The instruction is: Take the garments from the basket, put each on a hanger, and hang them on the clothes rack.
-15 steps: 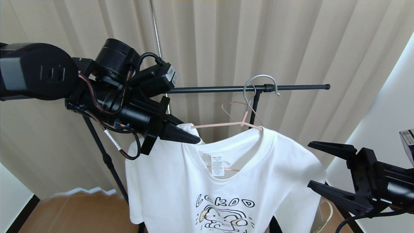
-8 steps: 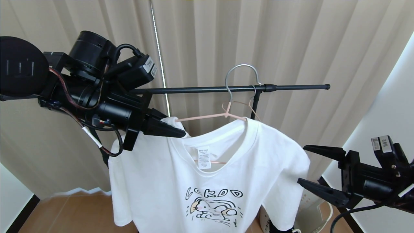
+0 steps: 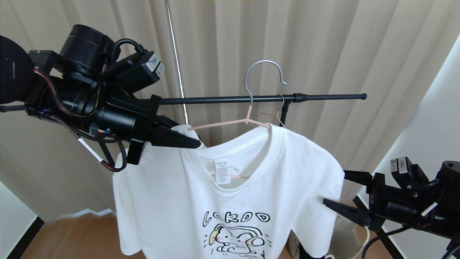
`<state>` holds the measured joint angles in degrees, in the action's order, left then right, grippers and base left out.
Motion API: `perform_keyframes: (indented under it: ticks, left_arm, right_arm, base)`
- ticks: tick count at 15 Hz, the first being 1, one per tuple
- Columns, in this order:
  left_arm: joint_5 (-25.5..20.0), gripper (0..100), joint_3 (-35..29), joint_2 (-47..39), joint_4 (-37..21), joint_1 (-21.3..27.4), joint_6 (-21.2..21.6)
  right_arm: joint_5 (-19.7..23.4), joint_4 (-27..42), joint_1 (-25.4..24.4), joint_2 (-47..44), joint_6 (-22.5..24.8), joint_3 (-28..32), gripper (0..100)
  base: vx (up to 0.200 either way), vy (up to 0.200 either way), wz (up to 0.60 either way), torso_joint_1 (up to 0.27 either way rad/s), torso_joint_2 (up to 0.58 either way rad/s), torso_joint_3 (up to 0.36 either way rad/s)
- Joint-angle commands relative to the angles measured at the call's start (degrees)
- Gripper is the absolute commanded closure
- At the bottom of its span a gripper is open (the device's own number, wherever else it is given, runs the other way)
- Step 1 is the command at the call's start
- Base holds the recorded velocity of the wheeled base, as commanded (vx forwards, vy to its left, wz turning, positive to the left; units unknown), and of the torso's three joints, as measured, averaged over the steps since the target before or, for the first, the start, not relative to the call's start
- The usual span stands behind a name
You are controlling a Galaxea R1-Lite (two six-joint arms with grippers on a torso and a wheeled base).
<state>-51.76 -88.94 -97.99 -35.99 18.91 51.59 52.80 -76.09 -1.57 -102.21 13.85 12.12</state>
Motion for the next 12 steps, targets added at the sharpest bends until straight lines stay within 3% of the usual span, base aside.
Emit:
perform_keyframes:
  ticks: [1,6,12]
  left_arm:
    - [-0.01,100,0.00,0.34,-0.05,-0.01,0.00]
    - [-0.01,100,2.99,1.57,0.13,-0.36,-0.09]
    - [-0.18,100,3.86,2.54,0.13,-4.05,-0.09]
  right_arm:
    - [-0.06,-0.02,-0.01,-0.27,-0.05,0.36,100]
    - [-0.24,-0.02,4.30,0.25,-0.23,2.30,100]
    - [0.29,0.16,10.27,-0.45,-2.51,5.28,100]
  base:
    - [0.000,0.000,0.00,0.000,0.00,0.000]
    - [0.000,0.000,0.00,0.000,0.00,0.000]
    - [0.000,0.000,0.00,0.000,0.00,0.000]
